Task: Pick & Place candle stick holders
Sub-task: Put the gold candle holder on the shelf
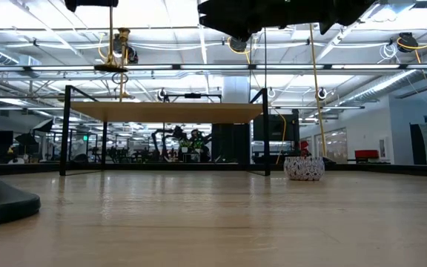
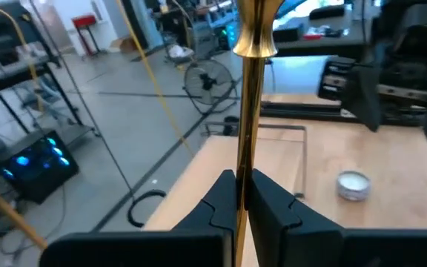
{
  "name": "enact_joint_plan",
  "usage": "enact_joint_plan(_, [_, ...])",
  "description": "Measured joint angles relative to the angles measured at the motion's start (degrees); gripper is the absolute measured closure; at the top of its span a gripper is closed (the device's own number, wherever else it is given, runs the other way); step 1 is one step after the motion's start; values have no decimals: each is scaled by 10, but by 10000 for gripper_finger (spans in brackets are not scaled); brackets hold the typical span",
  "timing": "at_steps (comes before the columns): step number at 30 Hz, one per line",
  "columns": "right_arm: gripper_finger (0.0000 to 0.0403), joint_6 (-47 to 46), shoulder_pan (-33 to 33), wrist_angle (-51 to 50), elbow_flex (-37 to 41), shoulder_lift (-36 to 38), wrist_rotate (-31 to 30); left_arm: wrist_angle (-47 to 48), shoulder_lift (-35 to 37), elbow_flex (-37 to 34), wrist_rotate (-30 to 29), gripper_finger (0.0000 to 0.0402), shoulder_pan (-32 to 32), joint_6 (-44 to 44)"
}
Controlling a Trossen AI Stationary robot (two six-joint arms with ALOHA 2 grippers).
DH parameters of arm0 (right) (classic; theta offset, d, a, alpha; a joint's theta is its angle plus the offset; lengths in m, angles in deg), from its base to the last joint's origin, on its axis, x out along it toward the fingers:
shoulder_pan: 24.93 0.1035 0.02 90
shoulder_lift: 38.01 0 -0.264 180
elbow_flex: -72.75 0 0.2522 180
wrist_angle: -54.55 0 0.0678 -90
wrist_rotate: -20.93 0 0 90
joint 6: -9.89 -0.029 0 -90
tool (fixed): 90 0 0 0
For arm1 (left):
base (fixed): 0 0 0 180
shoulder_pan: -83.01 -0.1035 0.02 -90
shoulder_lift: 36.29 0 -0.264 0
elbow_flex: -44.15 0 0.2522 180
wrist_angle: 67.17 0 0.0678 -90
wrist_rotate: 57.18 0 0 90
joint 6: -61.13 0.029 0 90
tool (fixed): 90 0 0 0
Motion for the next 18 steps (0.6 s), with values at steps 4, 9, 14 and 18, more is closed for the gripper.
enact_joint_plan(4, [170, 0, 0, 0, 0, 0, 0, -12, 25, 0, 2, 385, -33, 14])
enact_joint_plan(9, [170, 0, 0, 0, 0, 0, 0, -12, 50, -51, 32, 385, -72, -2])
enact_joint_plan(14, [170, 0, 0, -1, 0, 0, 1, -111, 77, -138, 37, 385, -117, 1])
enact_joint_plan(18, [170, -5, 2, -1, 0, 0, 2, -134, 88, -161, 47, 385, -157, -12])
